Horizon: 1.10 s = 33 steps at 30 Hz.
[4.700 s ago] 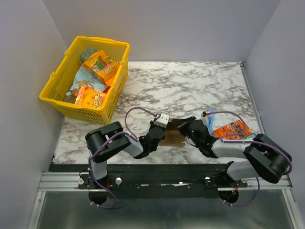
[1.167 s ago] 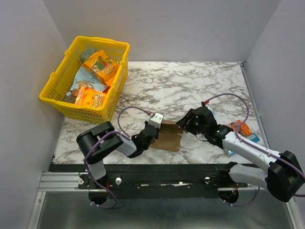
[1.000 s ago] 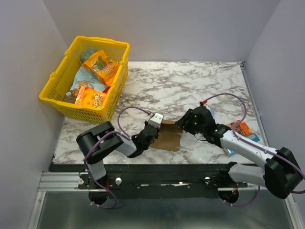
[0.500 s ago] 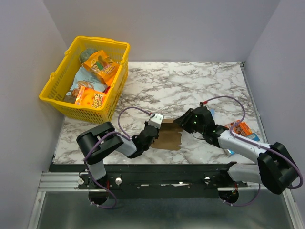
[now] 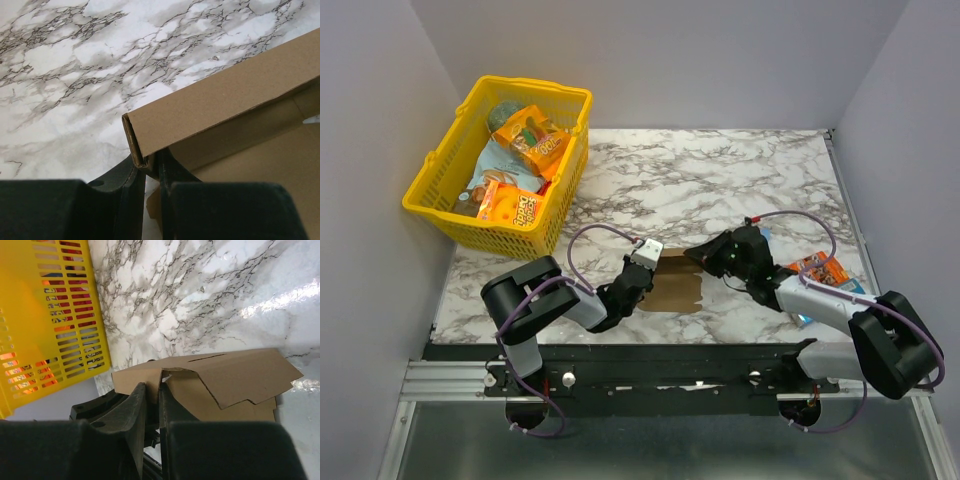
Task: Fold the paper box
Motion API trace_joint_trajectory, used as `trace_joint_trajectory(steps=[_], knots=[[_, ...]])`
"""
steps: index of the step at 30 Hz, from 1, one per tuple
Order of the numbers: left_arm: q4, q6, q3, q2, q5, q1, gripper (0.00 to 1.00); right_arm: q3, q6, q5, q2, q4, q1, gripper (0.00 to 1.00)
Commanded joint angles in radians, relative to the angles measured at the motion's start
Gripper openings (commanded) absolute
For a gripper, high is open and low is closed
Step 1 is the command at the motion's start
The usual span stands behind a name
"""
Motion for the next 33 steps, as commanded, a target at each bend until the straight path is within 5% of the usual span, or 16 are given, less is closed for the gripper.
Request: trace_joint_trajectory(steps=[1,7,14,24,33], knots=[[-0.005,0.025,-0.003,-0.01,-0.01,-0.017,0.21,-0.014,0.022,-0.022,0.008,0.071,-0.005,0.1],[-0.088,-0.005,0.026,-0.023,-0.039,-0.015,0.17,-0.021,-0.007,-0.014,-0.003,0.069,-0.005,0.11],[-0.529,-0.133,0.217,-0.022,0.091,0.059,0.12,-0.021,-0.166,0.065,-0.136,-0.089,-0.001,0.43],[-0.66,-0.174,0.289,0.002,0.201,0.109,0.12,-0.054,-0.284,0.185,-0.201,-0.245,0.106,0.46],[-0.646,-0.179,0.283,0.007,0.22,0.108,0.11,0.06,-0.312,0.34,0.007,-0.336,0.119,0.52]])
